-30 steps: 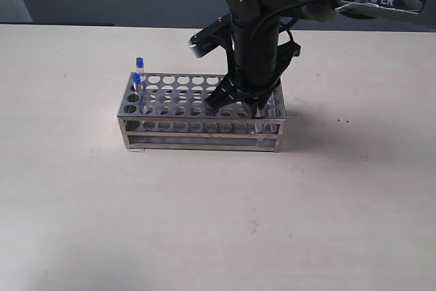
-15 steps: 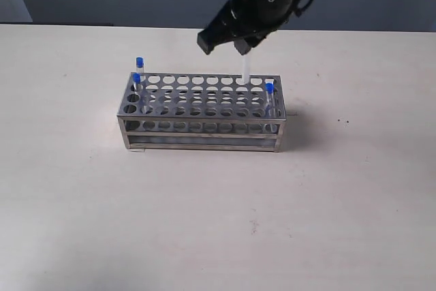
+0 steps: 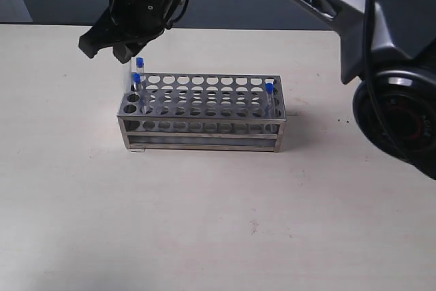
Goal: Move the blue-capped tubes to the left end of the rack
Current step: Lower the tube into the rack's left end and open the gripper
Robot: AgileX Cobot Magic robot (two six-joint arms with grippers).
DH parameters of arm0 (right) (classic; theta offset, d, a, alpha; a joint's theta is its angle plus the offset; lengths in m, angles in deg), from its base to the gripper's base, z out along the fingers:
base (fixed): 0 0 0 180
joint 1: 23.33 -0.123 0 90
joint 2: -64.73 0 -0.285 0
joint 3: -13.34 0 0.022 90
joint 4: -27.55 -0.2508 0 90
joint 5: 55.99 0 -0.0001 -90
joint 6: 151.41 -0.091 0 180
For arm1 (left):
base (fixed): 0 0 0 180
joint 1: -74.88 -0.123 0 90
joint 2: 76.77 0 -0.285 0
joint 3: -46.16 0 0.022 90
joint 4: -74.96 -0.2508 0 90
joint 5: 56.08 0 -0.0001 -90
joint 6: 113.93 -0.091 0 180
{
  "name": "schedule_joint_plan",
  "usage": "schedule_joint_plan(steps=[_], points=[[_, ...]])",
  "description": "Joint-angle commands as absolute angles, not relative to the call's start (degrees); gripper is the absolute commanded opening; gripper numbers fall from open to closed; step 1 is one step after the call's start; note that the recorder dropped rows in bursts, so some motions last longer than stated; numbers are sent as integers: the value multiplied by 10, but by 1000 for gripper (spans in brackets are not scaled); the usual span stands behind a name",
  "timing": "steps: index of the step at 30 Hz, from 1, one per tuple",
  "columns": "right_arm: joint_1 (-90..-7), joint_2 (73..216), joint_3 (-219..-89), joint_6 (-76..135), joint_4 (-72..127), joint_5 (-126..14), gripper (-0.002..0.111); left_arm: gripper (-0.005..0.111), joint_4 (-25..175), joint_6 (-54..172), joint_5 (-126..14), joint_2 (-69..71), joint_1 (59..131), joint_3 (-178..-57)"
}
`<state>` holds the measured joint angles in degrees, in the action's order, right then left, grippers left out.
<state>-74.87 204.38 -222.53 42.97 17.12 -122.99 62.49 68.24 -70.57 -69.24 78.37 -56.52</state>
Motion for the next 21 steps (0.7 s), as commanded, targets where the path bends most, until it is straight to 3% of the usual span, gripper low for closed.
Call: schedule_joint_plan(steps=[1,21], points=[[-748,2056,-2235,434,170,-1236,-1,0,623,685,-698,-690,785,-566],[-748,2100,-2235,427,177,-1217,-1,0,623,685,-698,-690,785,-566]])
